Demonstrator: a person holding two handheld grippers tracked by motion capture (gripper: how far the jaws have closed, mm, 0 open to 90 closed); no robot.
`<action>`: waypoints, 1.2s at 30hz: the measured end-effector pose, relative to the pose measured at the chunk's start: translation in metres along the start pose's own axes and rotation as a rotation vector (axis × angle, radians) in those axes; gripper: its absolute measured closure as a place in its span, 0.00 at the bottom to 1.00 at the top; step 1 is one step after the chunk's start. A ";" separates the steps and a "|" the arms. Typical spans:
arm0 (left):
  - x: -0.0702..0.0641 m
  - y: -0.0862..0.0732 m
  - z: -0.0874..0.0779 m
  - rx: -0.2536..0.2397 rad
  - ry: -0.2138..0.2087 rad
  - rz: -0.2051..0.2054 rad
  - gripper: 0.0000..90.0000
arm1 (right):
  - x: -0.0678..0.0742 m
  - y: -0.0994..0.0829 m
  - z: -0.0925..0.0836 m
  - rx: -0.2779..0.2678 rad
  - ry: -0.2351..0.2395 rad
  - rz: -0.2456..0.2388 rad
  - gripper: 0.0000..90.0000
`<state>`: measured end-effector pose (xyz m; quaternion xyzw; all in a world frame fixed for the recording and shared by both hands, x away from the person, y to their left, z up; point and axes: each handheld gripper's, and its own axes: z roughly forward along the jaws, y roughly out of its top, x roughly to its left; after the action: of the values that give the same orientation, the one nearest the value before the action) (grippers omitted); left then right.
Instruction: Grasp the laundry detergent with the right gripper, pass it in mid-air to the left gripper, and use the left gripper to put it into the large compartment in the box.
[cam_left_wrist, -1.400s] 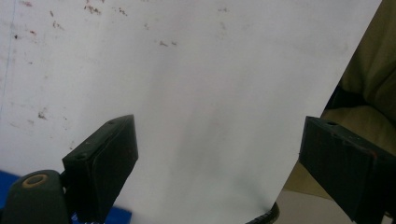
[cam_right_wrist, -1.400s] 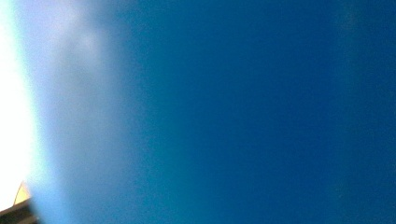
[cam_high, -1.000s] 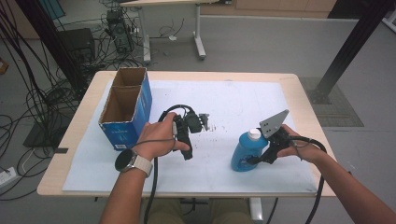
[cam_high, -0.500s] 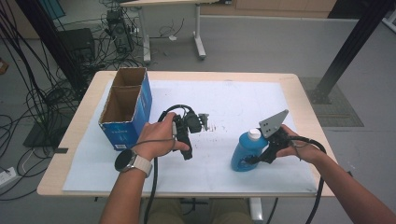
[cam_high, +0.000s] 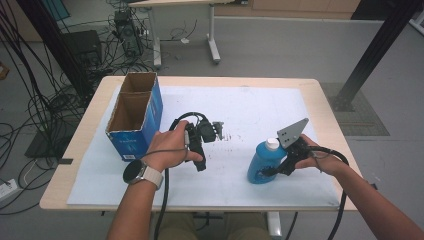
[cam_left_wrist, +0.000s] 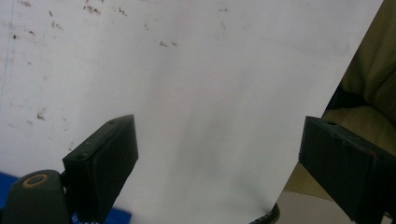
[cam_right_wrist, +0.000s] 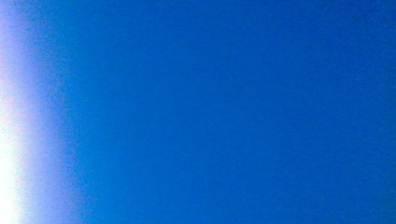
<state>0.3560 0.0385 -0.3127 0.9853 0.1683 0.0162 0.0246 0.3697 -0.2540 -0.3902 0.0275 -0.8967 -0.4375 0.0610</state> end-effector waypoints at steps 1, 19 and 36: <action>0.000 0.000 0.000 0.000 0.000 0.000 0.13 | 0.000 0.000 0.000 0.000 0.000 0.000 0.38; 0.000 0.000 0.001 -0.003 -0.001 -0.004 0.13 | 0.000 -0.001 0.001 -0.016 0.006 -0.003 0.42; 0.000 -0.001 0.000 -0.008 -0.001 -0.007 0.14 | 0.001 -0.002 0.001 -0.026 0.007 -0.016 0.45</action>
<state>0.3555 0.0391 -0.3132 0.9846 0.1716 0.0165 0.0285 0.3690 -0.2542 -0.3922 0.0353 -0.8905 -0.4495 0.0613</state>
